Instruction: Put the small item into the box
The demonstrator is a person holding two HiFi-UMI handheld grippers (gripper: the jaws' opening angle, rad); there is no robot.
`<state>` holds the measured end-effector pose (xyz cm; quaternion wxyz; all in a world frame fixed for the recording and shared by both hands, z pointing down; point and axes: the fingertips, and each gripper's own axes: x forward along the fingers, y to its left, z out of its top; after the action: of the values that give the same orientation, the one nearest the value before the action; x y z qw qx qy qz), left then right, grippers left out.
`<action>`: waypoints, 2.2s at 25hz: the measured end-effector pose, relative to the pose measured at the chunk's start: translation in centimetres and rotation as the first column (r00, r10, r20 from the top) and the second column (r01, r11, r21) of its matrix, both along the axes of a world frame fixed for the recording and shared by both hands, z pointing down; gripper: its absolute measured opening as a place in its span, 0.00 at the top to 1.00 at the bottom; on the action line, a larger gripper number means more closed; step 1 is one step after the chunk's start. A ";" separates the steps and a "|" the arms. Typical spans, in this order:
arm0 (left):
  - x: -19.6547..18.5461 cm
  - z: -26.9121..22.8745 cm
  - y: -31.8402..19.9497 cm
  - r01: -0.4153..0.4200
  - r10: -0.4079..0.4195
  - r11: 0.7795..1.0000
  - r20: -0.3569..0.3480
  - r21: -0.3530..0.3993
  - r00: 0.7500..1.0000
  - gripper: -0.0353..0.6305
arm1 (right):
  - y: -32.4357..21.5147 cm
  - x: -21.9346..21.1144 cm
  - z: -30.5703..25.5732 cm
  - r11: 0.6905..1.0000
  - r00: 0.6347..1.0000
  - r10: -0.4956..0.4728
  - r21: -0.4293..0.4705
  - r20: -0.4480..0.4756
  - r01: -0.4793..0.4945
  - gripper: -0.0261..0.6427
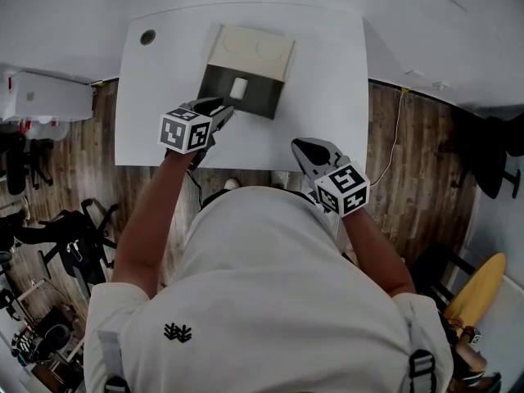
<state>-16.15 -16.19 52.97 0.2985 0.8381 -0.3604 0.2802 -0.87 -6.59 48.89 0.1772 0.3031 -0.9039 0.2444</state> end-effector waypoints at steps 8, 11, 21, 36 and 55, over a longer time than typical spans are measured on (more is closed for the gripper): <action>-0.6 -4.7 6.1 -0.085 0.104 0.991 -0.190 0.105 0.976 0.94 | 2.2 -3.3 -1.1 0.999 0.999 0.037 0.023 -0.018 -0.037 0.95; -1.2 -6.1 8.2 -0.086 0.115 0.989 -0.255 0.121 0.960 0.94 | 3.2 -4.2 -1.3 0.998 0.998 0.052 0.030 -0.030 -0.051 0.95; -4.1 -8.1 14.7 -0.187 0.225 0.971 -0.311 0.149 0.923 0.94 | 6.2 -8.3 -2.0 0.996 0.996 0.074 0.057 -0.051 -0.071 0.95; -6.9 -9.1 18.6 -0.218 0.272 0.957 -0.331 0.192 0.903 0.94 | 10.3 -10.9 -2.8 0.990 0.991 0.125 0.074 -0.057 -0.121 0.95; -8.1 -9.4 19.4 -0.203 0.266 0.958 -0.362 0.204 0.893 0.94 | 11.0 -12.8 -3.5 0.991 0.993 0.091 0.100 -0.080 -0.083 0.95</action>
<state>-24.23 3.19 43.57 0.2588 0.9355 -0.2120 0.1137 -13.71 4.40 45.35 0.1895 0.3605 -0.8923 0.1947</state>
